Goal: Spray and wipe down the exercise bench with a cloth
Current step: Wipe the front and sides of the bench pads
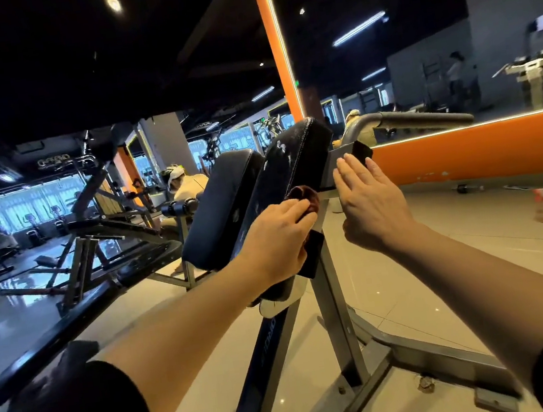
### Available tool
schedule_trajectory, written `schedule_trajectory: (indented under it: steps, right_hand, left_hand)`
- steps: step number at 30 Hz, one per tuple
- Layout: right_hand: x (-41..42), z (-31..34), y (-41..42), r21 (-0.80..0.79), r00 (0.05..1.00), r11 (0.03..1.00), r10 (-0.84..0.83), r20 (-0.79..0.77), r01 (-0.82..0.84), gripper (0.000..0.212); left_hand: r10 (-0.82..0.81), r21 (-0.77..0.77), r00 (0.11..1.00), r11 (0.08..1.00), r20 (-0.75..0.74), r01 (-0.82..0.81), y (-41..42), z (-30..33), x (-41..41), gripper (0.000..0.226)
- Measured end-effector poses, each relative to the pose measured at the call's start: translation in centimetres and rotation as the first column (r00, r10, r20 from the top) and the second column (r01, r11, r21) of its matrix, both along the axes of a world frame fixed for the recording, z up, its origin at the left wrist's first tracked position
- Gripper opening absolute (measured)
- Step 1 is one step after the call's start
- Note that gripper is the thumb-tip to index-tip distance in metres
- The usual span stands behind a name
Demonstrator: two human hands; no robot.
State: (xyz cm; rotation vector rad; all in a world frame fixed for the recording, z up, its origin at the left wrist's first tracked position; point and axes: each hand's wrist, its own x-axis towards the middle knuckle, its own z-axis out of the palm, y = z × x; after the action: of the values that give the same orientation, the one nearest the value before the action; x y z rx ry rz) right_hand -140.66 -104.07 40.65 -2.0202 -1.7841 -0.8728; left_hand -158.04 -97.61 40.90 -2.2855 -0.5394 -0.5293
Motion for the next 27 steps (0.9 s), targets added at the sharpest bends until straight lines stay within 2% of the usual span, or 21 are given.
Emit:
schedule_trajectory:
  steps: [2, 5, 7, 10, 13, 15, 17, 21, 22, 24, 26, 27]
  right_hand:
    - [-0.1, 0.0, 0.0, 0.009, 1.000, 1.000, 0.002, -0.013, -0.002, 0.081]
    - [-0.5, 0.0, -0.1, 0.007, 0.999, 1.000, 0.009, -0.050, -0.009, 0.081]
    - [-0.9, 0.0, 0.0, 0.004, 0.998, 1.000, 0.004, -0.066, -0.003, 0.082]
    - [-1.2, 0.1, 0.2, 0.015, 0.997, 1.000, 0.002, -0.072, -0.001, 0.085]
    - [-1.0, 0.3, 0.2, -0.003, 1.000, 1.000, -0.016, -0.018, 0.016, 0.084]
    - [-0.9, 0.3, 0.1, -0.012, 1.000, 1.000, -0.021, 0.006, 0.021, 0.082]
    - [-0.7, 0.5, -0.1, -0.012, 1.000, 1.000, -0.016, 0.005, 0.016, 0.082]
    - [-1.1, -0.2, -1.2, 0.031, 0.994, 0.997, 0.072, -0.087, -0.070, 0.075]
    - [-1.4, -1.0, -1.6, 0.100, 0.977, 0.988, 0.137, -0.163, -0.121, 0.067]
    - [-2.3, -2.6, -2.4, 0.289, 0.876, 0.933, 0.316, -0.364, -0.216, 0.042]
    - [-3.8, -3.6, -3.0, 0.433, 0.674, 0.858, 0.493, -0.550, -0.275, 0.021]
    - [-4.6, -3.8, -3.1, 0.472, 0.543, 0.829, 0.556, -0.629, -0.301, 0.018]
  left_hand:
    - [-0.033, -0.048, 0.996, 0.998, -0.086, 0.029, -0.8, -2.1, -2.2, 0.051]
    - [-0.060, -0.038, 0.969, 0.998, -0.241, 0.052, -1.9, -4.3, -5.1, 0.049]
    - [-0.075, 0.005, 0.976, 0.997, -0.202, 0.078, -1.8, -4.0, -5.4, 0.050]
    - [-0.090, 0.109, 0.995, 0.990, -0.041, 0.094, -1.1, -1.1, -1.9, 0.049]
    - [-0.001, 0.119, 1.000, 0.993, 0.021, -0.002, -0.2, 1.0, 1.7, 0.048]
    - [0.036, 0.084, 0.999, 0.996, 0.010, -0.037, 0.4, 0.5, 1.7, 0.048]
    - [0.004, 0.055, 1.000, 0.998, -0.022, -0.003, 0.3, -1.0, 0.5, 0.045]
    - [-0.066, -0.061, 0.982, 0.997, -0.178, 0.056, -1.3, -4.7, -3.4, 0.038]
    - [-0.104, -0.106, 0.986, 0.990, -0.134, 0.091, -1.7, -5.5, -4.5, 0.040]
    - [-0.142, -0.236, 0.980, 0.956, 0.140, 0.172, -2.3, -6.1, -5.7, 0.045]
    - [-0.113, -0.276, 0.893, 0.928, 0.436, 0.252, -2.8, -5.3, -5.2, 0.052]
    - [-0.101, -0.257, 0.837, 0.926, 0.538, 0.277, -3.0, -4.6, -4.4, 0.053]
